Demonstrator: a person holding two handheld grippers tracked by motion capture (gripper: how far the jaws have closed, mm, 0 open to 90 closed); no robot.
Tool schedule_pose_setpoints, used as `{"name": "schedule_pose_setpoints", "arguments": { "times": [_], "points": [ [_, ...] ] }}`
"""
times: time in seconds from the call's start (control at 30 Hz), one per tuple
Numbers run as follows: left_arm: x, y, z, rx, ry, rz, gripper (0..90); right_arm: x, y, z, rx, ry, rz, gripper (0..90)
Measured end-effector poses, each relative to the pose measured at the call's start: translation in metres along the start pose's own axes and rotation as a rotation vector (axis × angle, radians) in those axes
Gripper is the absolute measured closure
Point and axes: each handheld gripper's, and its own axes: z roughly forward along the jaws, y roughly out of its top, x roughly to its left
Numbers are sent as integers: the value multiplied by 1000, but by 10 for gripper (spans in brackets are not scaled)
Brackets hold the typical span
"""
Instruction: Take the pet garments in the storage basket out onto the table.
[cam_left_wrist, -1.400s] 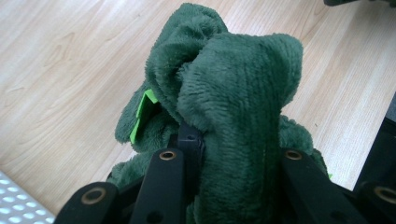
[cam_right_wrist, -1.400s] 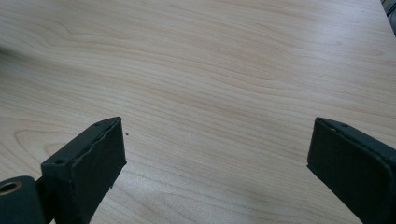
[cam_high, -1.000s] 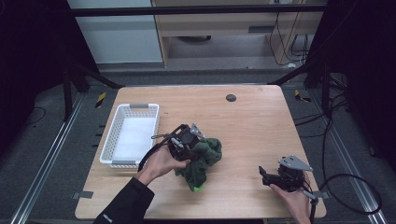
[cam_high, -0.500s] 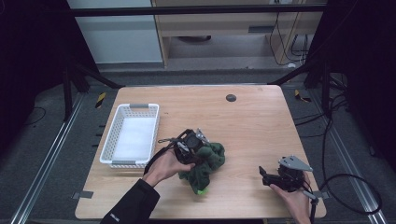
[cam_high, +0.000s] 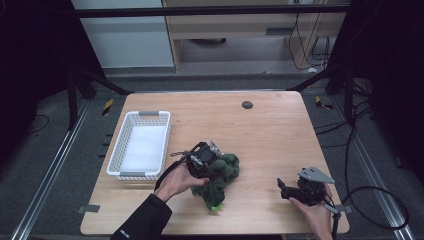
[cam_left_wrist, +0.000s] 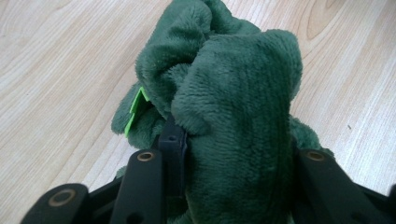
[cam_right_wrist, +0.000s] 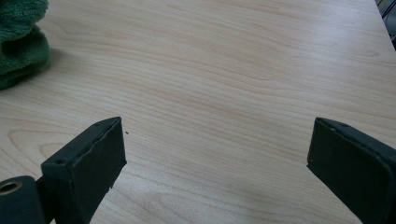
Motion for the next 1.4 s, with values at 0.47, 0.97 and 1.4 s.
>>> {"name": "schedule_pose_setpoints", "arguments": {
  "times": [0.47,0.97,1.4],
  "points": [
    [1,-9,-6,-70,11,-15,353,0,0,0,2,0,1,43],
    [1,-31,-35,-259,53,-72,236,0,0,0,3,1,12,43],
    [1,-58,-56,-402,117,-134,225,-1,0,0,1,0,13,47]
  ]
}}
